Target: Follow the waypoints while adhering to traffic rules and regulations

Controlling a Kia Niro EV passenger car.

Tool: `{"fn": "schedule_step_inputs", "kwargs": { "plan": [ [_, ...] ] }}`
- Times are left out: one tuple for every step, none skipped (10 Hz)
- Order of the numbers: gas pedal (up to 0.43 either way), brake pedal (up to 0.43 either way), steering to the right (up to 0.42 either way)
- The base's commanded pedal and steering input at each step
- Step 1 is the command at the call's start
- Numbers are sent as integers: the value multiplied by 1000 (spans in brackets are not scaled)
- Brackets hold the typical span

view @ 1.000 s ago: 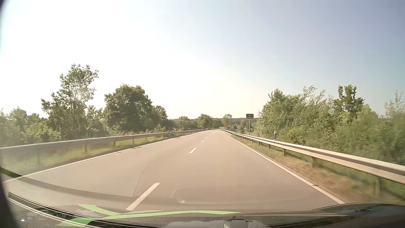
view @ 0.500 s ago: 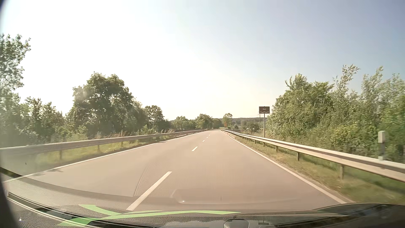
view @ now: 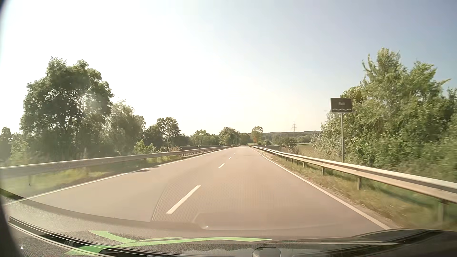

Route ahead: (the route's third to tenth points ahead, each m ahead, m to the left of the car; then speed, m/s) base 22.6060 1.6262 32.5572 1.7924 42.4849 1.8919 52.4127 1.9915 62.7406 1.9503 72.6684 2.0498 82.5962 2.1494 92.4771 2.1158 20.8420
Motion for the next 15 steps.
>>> {"fn": "schedule_step_inputs", "kwargs": {
  "plan": [
    [280,0,-1],
    [280,0,-2],
    [280,0,-2],
    [280,0,-2],
    [280,0,-2],
    [280,0,-2],
    [280,0,-2],
    [280,0,-1],
    [280,0,-2],
    [280,0,-1],
    [280,0,-2],
    [280,0,-1],
    [280,0,-1],
    [280,0,-1],
    [280,0,-1]
  ]
}}
